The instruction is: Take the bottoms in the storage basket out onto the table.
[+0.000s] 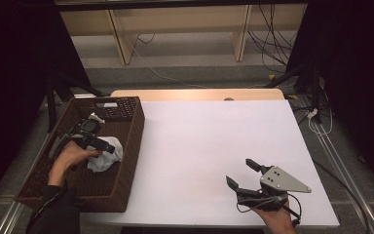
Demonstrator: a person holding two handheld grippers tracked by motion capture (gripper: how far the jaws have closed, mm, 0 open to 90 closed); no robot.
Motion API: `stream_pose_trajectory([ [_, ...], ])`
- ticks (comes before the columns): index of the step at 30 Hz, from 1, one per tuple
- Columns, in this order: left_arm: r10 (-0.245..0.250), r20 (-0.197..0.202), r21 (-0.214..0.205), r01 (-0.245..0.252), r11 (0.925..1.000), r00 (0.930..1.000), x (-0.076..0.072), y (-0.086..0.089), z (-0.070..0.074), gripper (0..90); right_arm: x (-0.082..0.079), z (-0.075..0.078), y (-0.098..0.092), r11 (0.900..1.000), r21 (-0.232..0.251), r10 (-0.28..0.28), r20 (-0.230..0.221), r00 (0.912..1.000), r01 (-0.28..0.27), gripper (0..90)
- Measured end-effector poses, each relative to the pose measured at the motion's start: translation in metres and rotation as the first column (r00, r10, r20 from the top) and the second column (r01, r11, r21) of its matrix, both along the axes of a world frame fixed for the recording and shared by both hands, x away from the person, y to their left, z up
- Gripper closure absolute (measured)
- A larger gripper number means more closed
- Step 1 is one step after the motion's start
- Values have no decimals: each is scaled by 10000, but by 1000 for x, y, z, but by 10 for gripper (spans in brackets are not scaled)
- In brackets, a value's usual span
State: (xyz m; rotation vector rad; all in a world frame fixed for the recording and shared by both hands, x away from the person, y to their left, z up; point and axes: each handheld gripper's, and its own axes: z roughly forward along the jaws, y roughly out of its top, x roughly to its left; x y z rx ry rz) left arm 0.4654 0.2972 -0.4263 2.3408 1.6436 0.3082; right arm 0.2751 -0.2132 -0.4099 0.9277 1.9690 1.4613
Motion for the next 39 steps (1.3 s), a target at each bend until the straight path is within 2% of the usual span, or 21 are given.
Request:
stream_pose_trajectory([
  [1,0,0,0,0,10000,10000,0,0,0,20,0,0,0,10000,0,0,0,10000,0,203],
  [3,-61,-287,237,68,9997,9996,1,-2,-5,15,0,0,0,10000,-7,-16,-26,10000,16,203],
  [5,98,-481,415,-78,9991,9988,2,-2,-10,0,0,0,0,10000,-29,-24,-17,10000,24,204],
  [8,346,-780,244,-328,9992,9964,4,3,-15,0,0,0,0,10000,-39,-24,-38,10000,24,205],
  [13,470,-909,147,-459,9988,9948,6,6,-19,0,0,0,-1,10000,-66,-24,-71,10000,24,205],
  [15,522,-1224,75,-517,9986,9911,6,8,-25,0,0,0,0,10000,-87,-26,-72,10000,25,205],
  [17,484,-1424,218,-457,9987,9886,6,7,-29,0,0,0,0,10000,-69,-29,-53,10000,29,206],
  [20,478,-1450,298,-440,9986,9883,5,6,-30,0,0,0,-1,10000,-93,-37,-61,10000,36,208],
  [22,441,-1488,309,-400,9987,9879,4,6,-30,32,0,0,-1,10000,-52,-33,-10,10000,33,210],
  [27,113,-1334,242,-81,9997,9910,2,5,-27,173,0,0,-1,10000,-77,-40,-5,10000,40,212],
  [28,-95,-1050,306,128,9995,9944,-1,5,-25,232,0,0,-1,9999,-105,-48,-48,10000,48,212],
  [30,-126,-1014,312,158,9994,9948,-1,5,-24,257,0,0,-1,9999,-96,-32,-34,10000,31,212],
  [33,44,-970,259,-19,9997,9953,-1,6,-22,353,0,0,-1,10000,-58,-29,-2,10000,29,214],
  [34,145,-930,225,-125,9997,9956,-2,8,-20,353,0,0,-1,9999,-108,-27,-40,10000,26,214],
  [36,238,-685,147,-229,9996,9974,-3,11,-16,456,0,0,-1,10000,-16,-7,43,10000,7,223],
  [39,281,-545,16,-280,9996,9981,-3,14,-14,500,0,0,-1,10000,-10,-14,24,10000,14,224],
])
